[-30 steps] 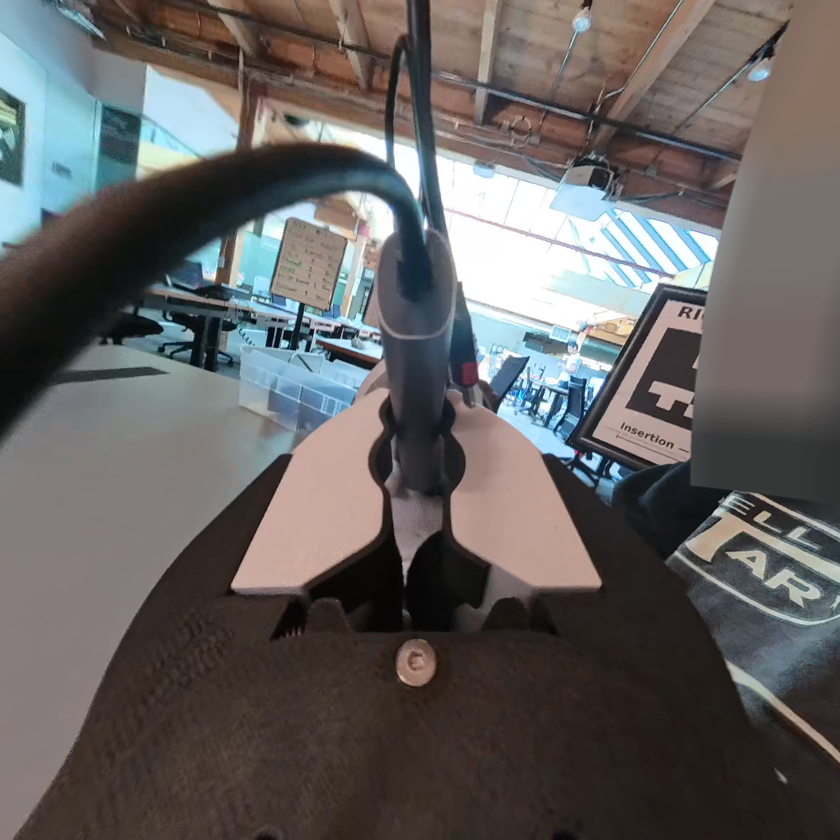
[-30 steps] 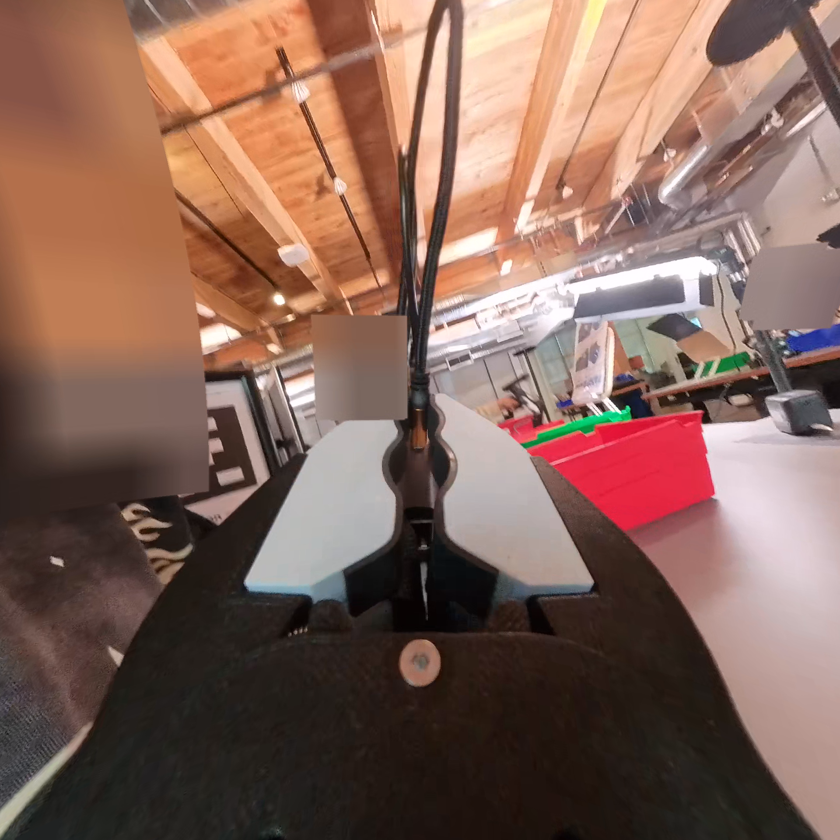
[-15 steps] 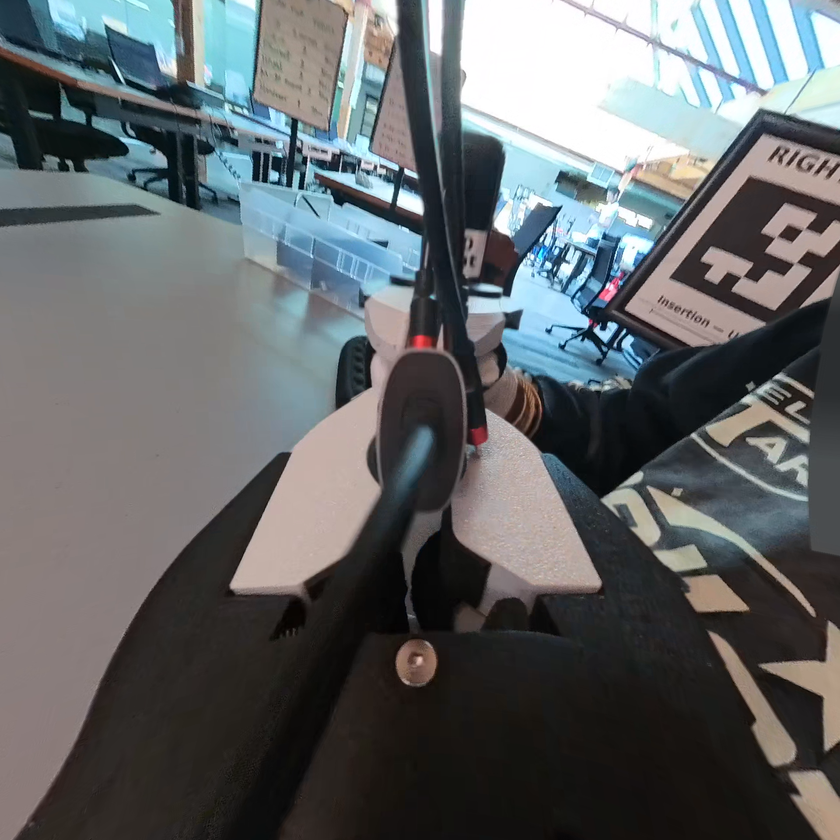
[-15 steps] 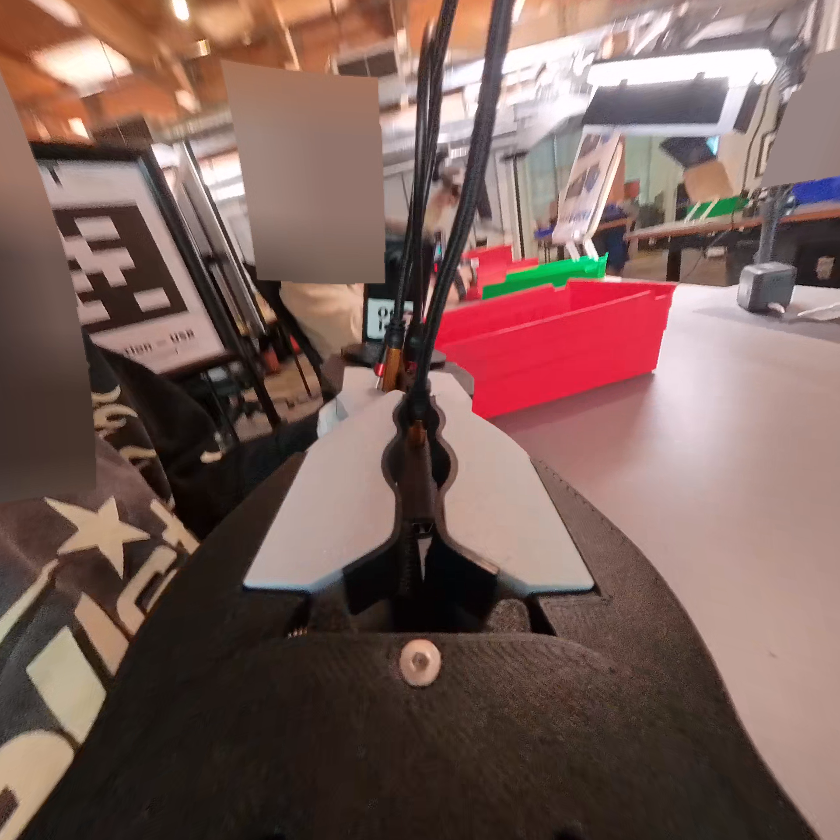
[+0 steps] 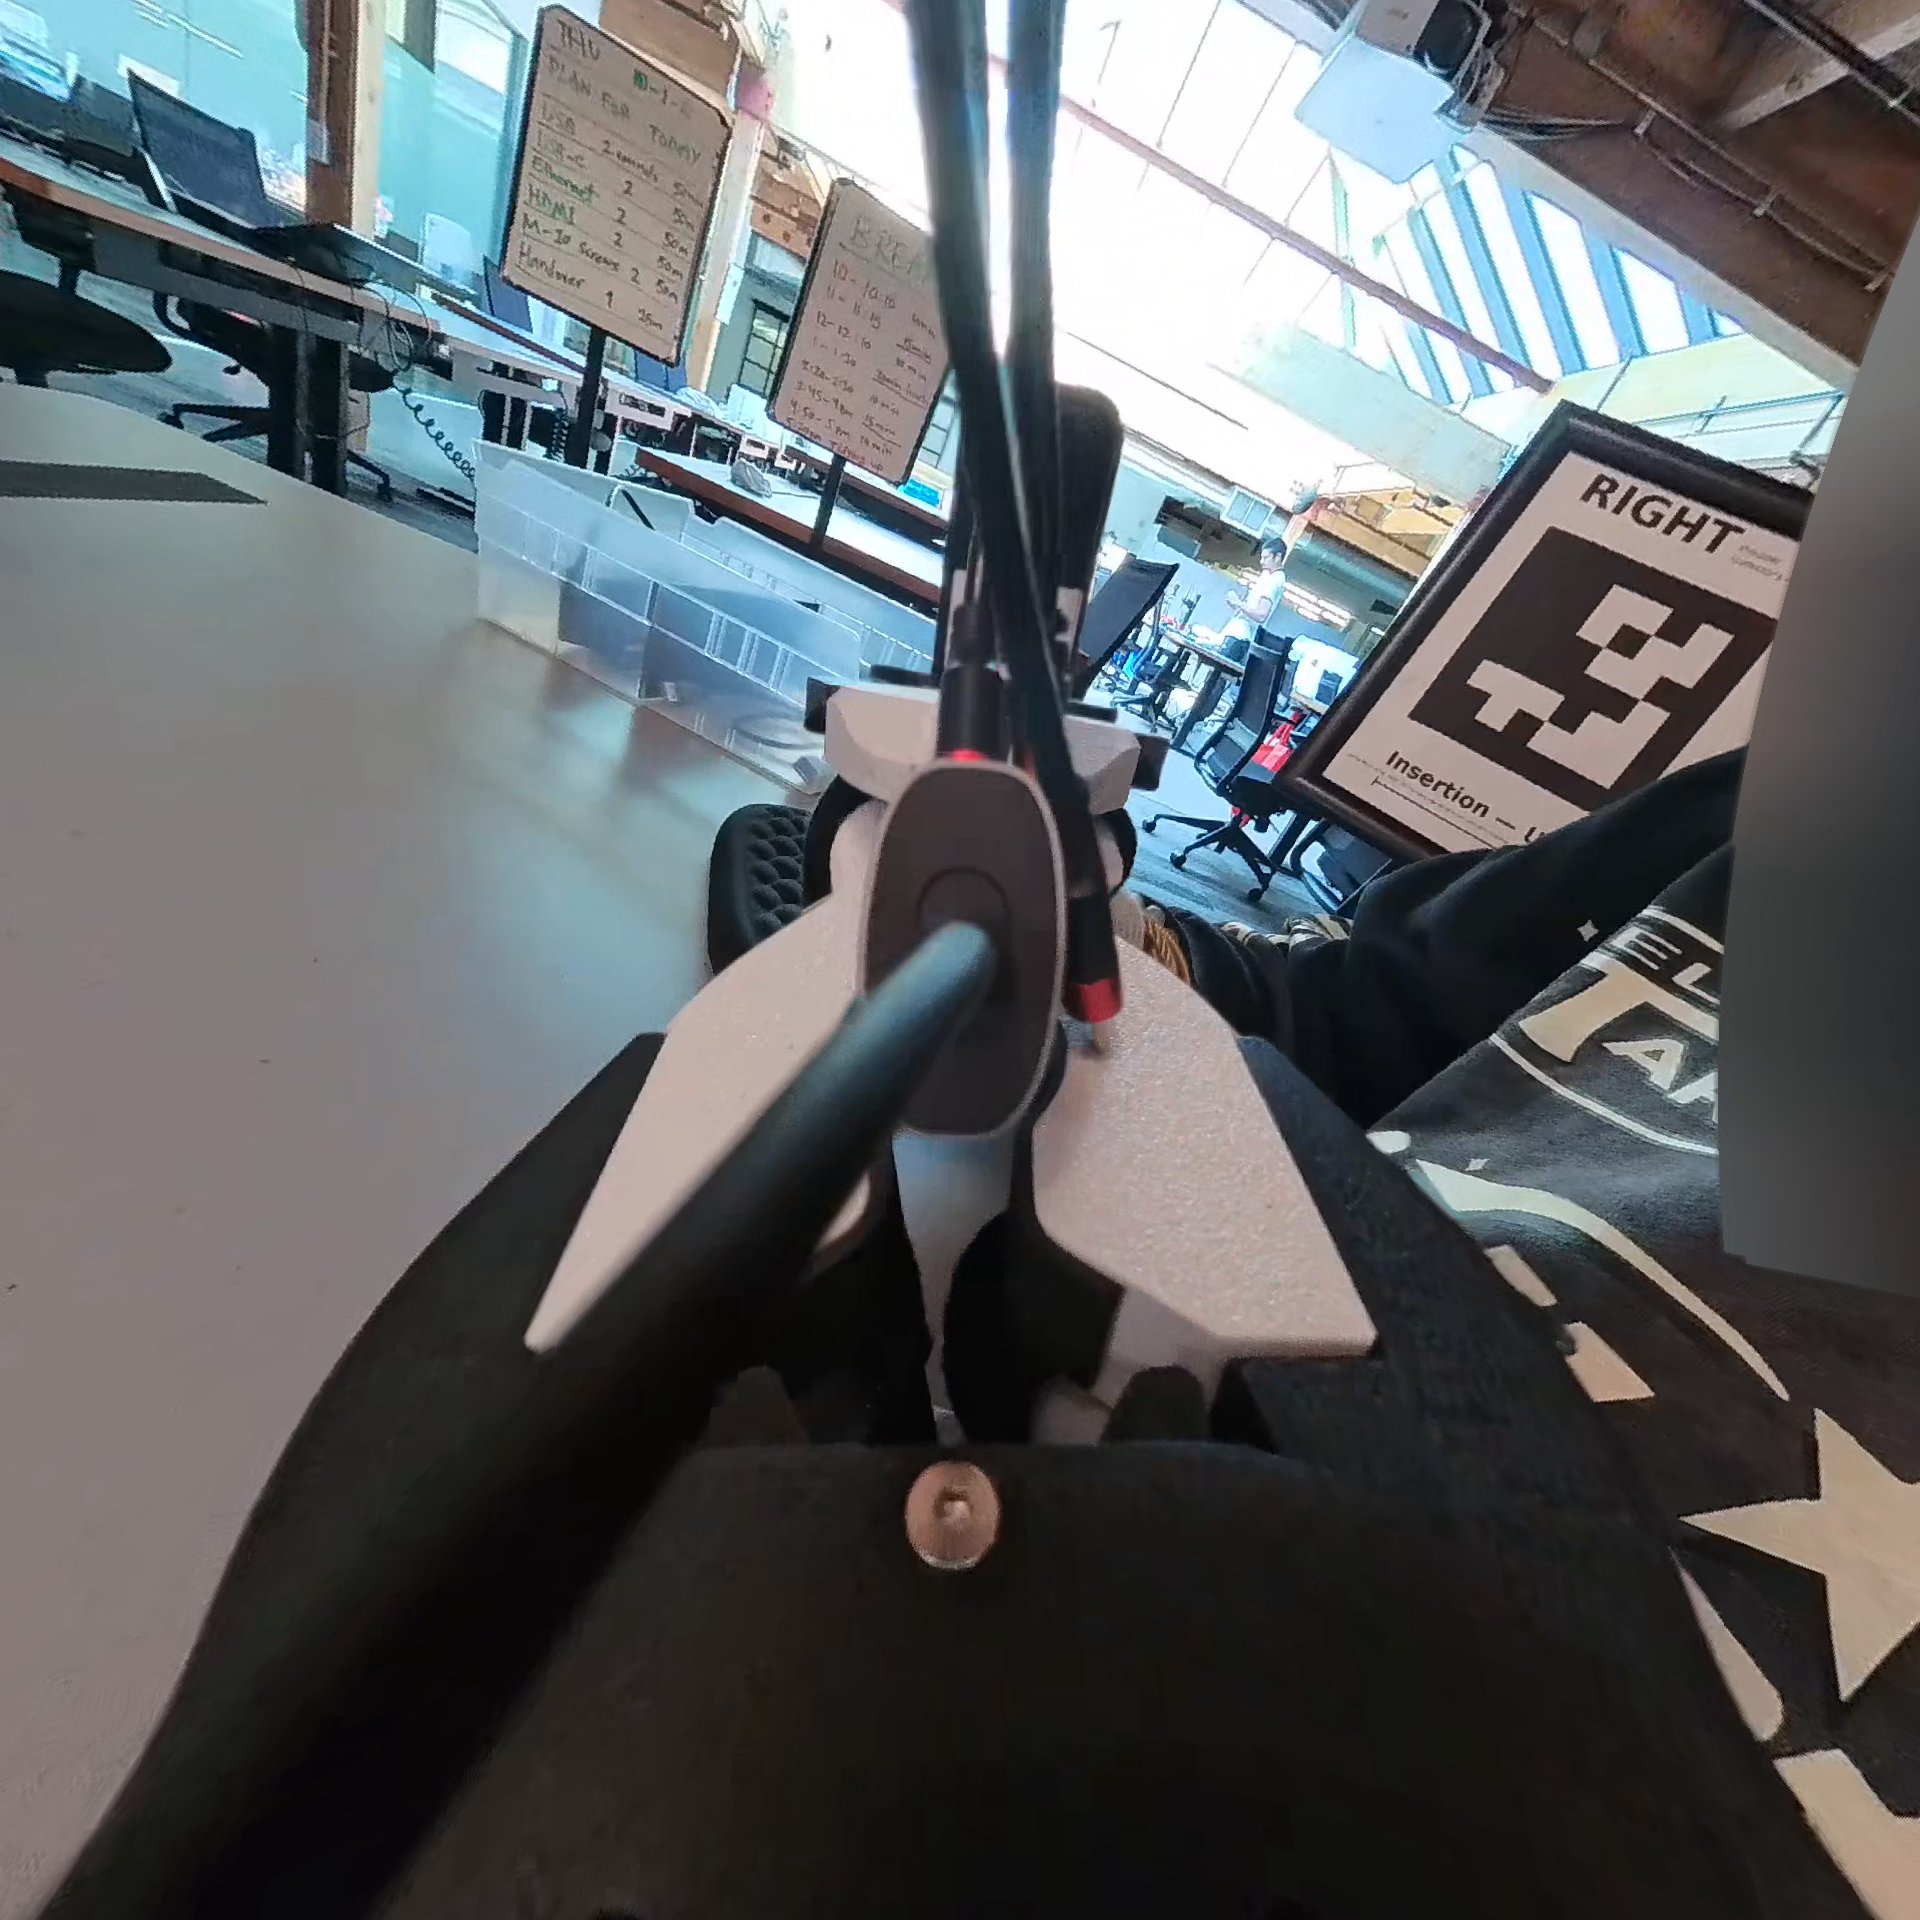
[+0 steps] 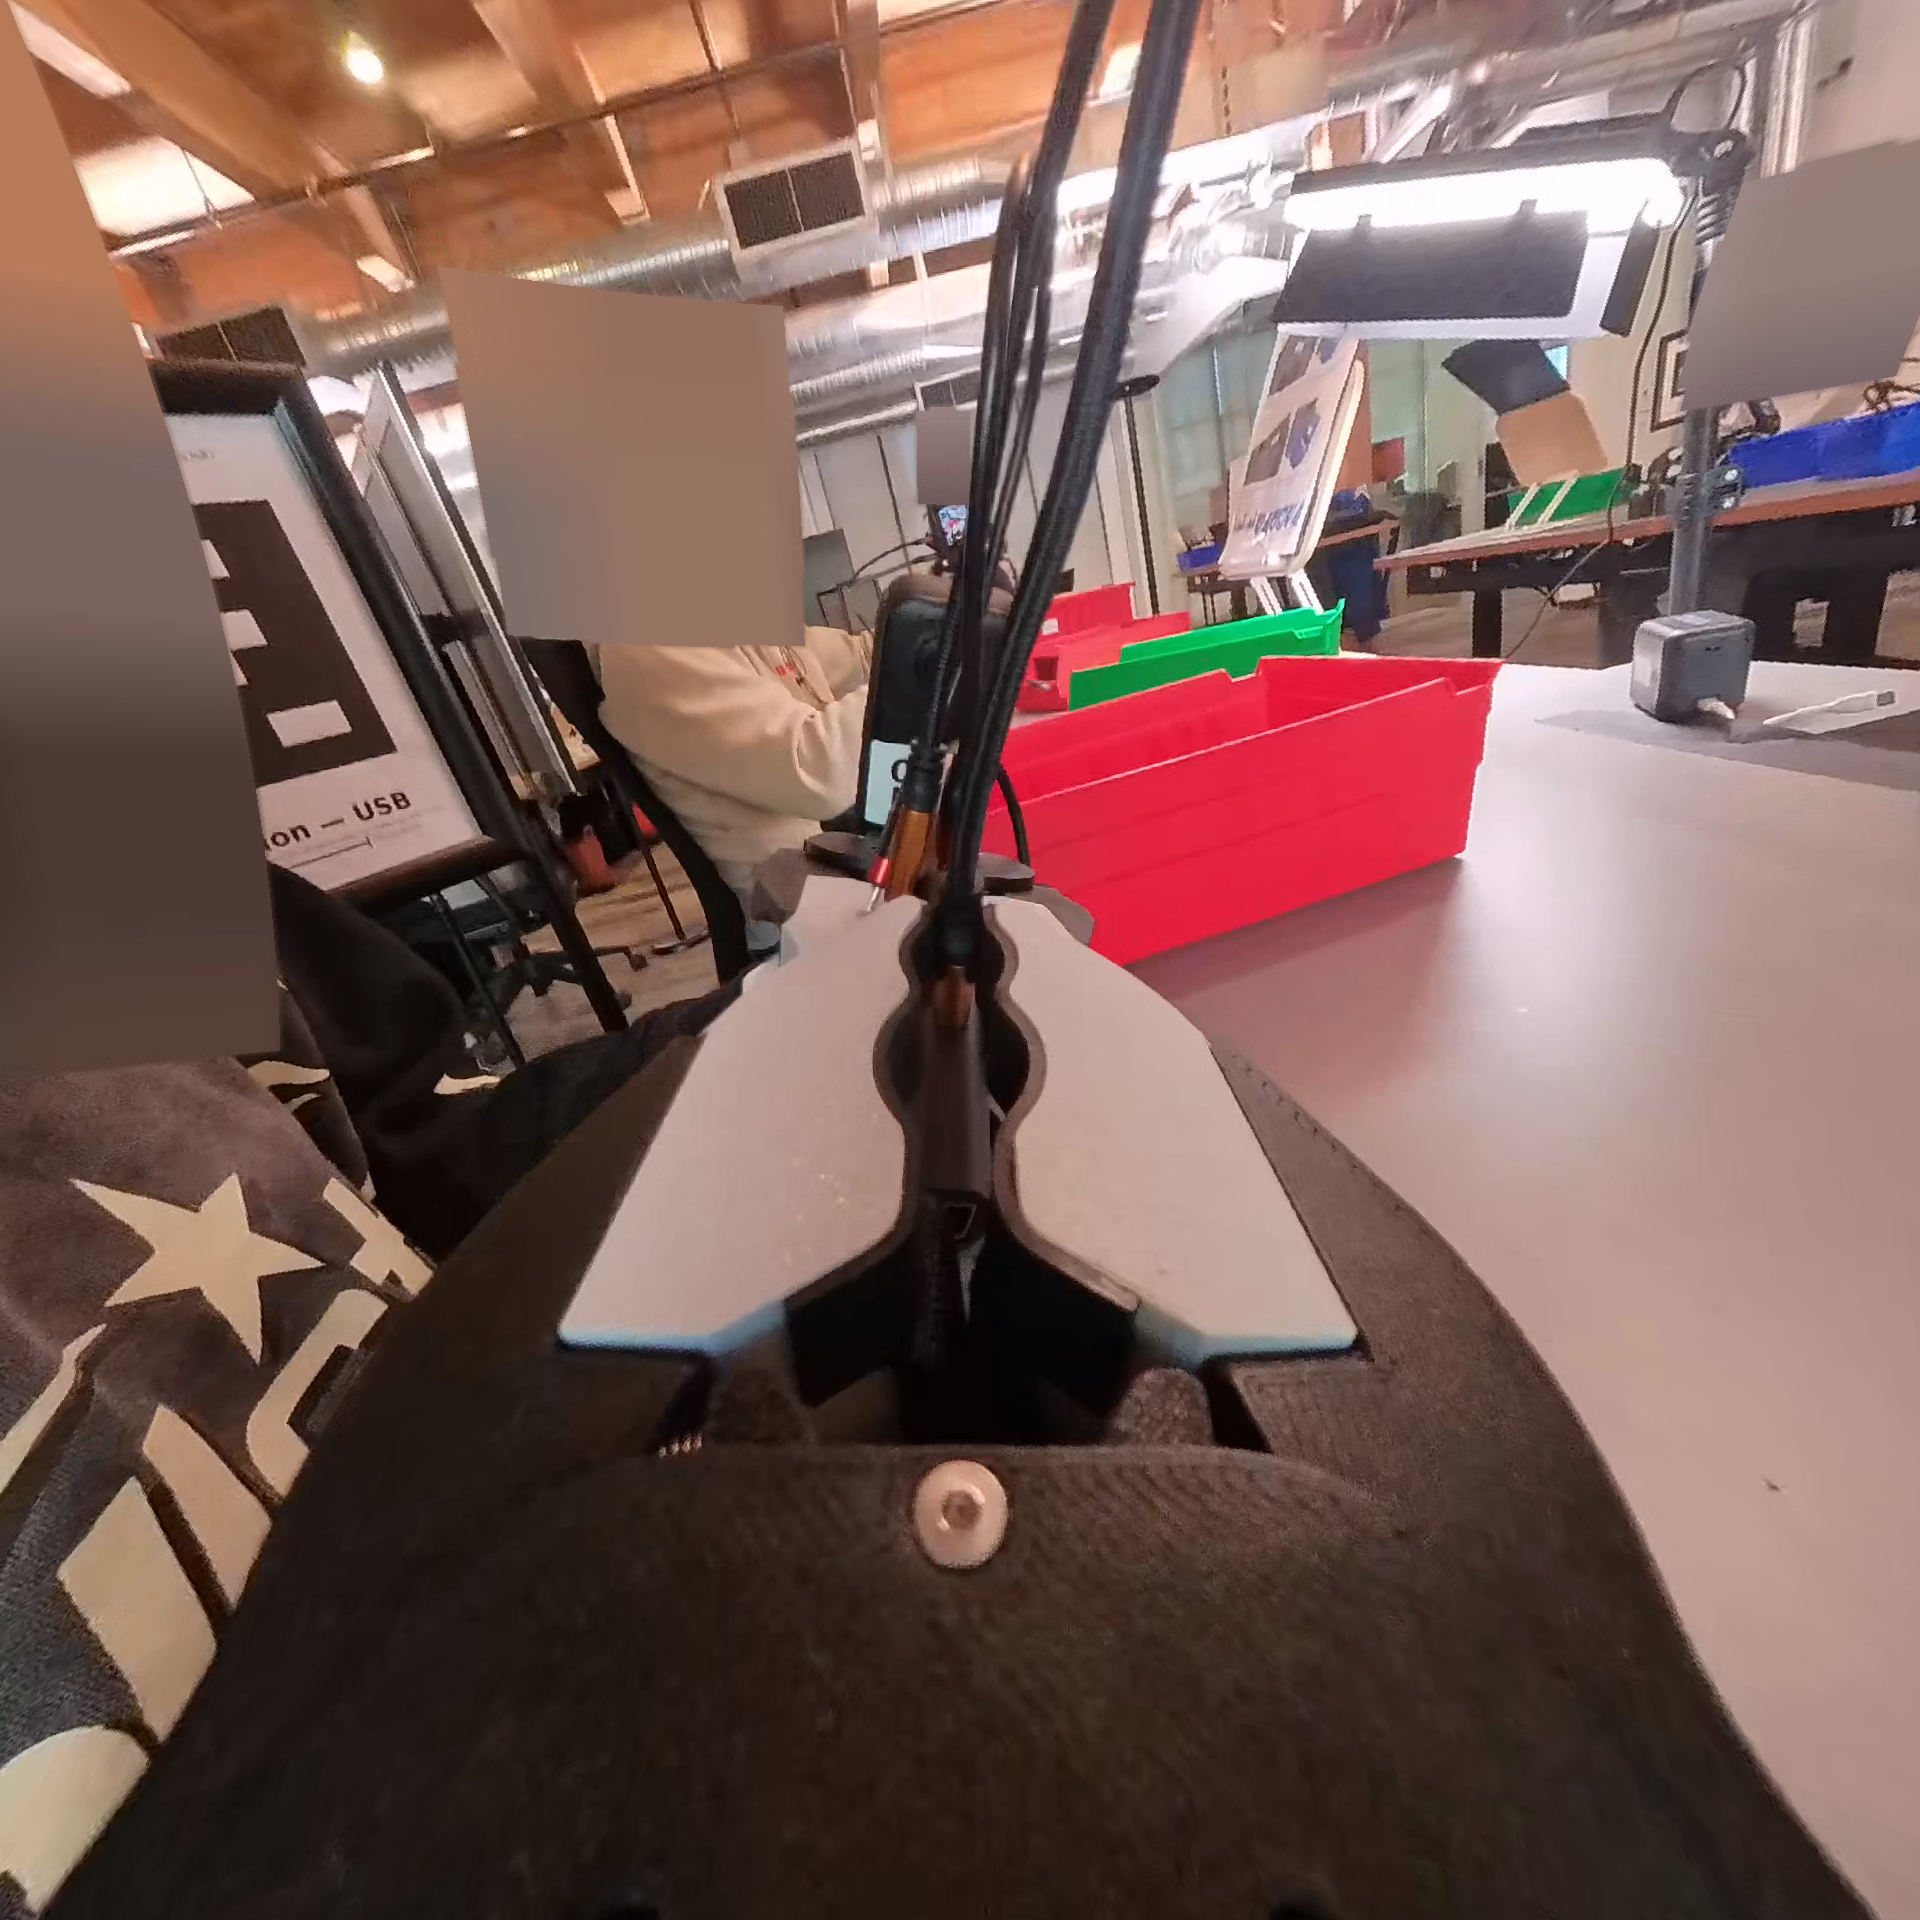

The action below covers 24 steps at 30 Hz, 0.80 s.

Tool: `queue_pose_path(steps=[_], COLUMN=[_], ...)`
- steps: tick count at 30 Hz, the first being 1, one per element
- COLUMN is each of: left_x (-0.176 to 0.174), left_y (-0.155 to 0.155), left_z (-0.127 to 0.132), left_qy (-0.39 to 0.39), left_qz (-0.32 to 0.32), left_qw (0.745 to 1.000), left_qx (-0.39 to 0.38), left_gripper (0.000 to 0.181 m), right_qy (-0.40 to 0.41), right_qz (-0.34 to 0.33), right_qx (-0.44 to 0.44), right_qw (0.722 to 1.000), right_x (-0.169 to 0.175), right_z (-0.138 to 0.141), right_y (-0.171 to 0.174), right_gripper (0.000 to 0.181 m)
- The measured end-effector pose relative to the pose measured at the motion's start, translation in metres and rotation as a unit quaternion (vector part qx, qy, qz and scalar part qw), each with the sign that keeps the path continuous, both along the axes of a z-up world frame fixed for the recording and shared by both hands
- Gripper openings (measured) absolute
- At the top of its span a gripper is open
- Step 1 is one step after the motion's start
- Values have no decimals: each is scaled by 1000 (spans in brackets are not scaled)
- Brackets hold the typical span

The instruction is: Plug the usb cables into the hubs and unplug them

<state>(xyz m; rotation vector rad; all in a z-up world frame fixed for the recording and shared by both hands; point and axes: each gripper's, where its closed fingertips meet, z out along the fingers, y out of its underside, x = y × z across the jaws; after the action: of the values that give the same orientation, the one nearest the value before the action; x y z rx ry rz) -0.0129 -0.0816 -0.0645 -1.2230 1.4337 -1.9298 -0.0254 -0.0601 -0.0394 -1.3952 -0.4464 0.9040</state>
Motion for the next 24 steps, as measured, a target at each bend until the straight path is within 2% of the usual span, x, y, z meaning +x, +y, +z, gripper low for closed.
queue_pose_path(steps=[4,7,8,9,10,11,12,14,17,20,24], left_x=[1,1,2,3,4,4,4,-1,-9,-10,-10], left_y=[1,-1,0,1,-7,-11,-9,1,8,7,7], left_z=[-3,-6,-13,-37,-40,-38,-32,-15,-1,0,1], left_qy=[7,13,34,103,106,94,79,37,-14,-21,-24], left_qz=[5,1,4,16,2,0,0,2,15,20,17], left_qw=[1000,1000,999,992,990,990,993,999,1000,1000,1000], left_qx=[3,15,28,67,94,109,92,29,3,13,8], left_gripper=[18,18,17,16,16,16,16,16,16,17,16], right_qy=[-2,-36,-26,70,134,123,62,0,-56,-137,-228], right_qz=[0,3,-9,-45,-56,-86,-123,-128,-171,-271,-384], right_qx=[-8,-8,8,66,90,117,131,105,82,55,-83], right_qw=[1000,999,1000,994,985,982,982,986,980,951,891], right_x=[1,1,7,37,73,101,115,116,134,179,242], right_z=[-3,-4,3,41,73,92,97,92,94,103,76], right_y=[1,-1,-2,-9,-20,-31,-37,-44,-52,-70,-114], right_gripper=[7,6,9,7,7,7,7,7,7,7,7])
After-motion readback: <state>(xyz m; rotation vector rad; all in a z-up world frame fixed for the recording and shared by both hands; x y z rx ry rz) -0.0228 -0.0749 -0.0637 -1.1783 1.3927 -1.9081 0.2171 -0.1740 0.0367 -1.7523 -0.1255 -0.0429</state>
